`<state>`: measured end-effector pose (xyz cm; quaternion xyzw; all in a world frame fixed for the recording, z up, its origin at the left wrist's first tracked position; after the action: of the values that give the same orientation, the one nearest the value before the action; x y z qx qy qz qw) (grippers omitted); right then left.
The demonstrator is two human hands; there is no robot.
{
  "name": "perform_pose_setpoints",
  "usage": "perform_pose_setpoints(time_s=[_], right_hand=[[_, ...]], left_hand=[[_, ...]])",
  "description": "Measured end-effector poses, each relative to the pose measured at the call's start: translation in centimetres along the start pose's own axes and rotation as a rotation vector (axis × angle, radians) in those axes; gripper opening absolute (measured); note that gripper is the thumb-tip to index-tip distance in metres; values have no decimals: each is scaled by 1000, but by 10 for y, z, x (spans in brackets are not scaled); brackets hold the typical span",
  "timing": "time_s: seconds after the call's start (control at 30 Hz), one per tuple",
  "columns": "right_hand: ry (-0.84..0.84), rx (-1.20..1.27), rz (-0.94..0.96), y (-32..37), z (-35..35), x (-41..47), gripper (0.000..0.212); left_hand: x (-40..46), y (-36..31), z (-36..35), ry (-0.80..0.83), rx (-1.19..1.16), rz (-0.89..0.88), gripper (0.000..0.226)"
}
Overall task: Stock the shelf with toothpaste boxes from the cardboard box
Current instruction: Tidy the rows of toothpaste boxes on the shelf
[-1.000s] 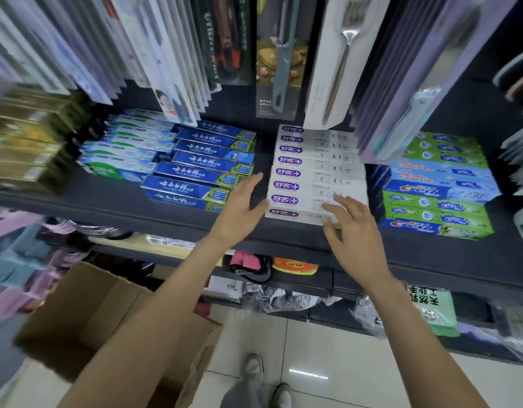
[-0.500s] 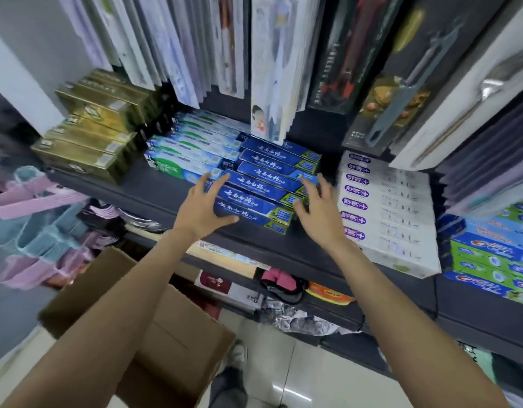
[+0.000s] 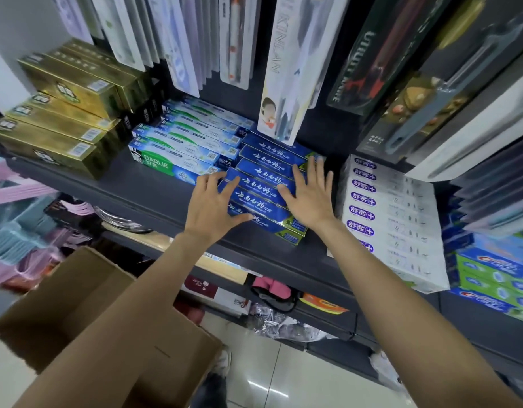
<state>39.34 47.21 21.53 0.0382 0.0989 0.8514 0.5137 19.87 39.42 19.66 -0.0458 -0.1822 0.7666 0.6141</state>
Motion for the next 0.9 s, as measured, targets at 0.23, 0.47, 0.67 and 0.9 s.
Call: perform_pose_setpoints(time_s=[0.23,0.47,0.67,0.9], right_hand=[[175,21,34,-8,-3,44,65],[196,-43,71,-30,1,42,67],[262,2,-28,-47,15,53,66],[81,-1,-3,-21,6,-8,65]], left_hand=[[-5,-6,-4,24,32,-7,91],[-6,-25,-12,-6,43,21,94],[-1,-40,-19,-23,32,78,92],[7,-29,-23,4,-100,72,96]])
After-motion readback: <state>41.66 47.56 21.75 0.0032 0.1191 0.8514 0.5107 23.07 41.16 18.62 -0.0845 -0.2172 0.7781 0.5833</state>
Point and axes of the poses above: each hand's wrist, its own x-axis towards the middle knuckle, its own z-axis out of the back of the hand, y = z × x, the point moved 2 cm from there along x, towards the middle knuckle, and after that the axes turned 12 degrees about z, right-handed, at the moved point
